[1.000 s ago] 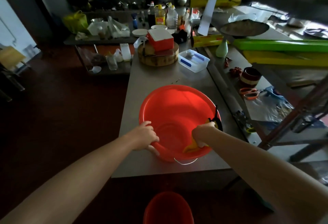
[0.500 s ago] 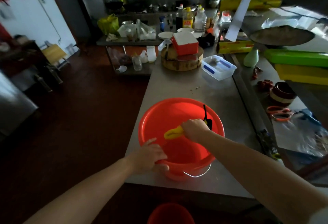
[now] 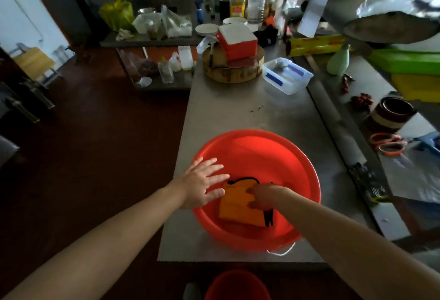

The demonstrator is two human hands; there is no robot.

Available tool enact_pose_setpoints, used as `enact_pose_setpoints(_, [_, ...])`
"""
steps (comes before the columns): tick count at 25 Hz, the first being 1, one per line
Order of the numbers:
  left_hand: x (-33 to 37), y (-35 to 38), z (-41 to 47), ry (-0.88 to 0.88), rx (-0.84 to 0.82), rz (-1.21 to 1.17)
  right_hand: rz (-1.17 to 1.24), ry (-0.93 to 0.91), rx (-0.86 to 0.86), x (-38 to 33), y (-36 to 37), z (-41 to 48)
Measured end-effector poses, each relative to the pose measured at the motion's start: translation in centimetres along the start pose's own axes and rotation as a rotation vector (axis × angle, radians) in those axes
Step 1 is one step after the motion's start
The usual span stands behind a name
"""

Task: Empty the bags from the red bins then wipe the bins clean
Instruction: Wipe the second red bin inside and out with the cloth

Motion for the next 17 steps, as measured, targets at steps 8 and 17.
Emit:
enact_pose_setpoints(8, [-8.5,-1.7,6.1,0.214,-0.023,0.112,-0.012,0.139,-0.054,-4.5,2.5,5.4])
enact_pose_setpoints(17, [-7.4,0.6,0.7,0.54,0.028,0.066,0.24,0.191,0.169,-9.4,7.1,9.4])
Point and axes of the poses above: each hand's wrist, its own z-axis towards the middle knuckle, its own y-axis out of the palm, x = y × z, the point moved 2 cm from there along z, towards the middle knuckle, and after that the axes turned 14 degrees about y, right-handed, at the moved point
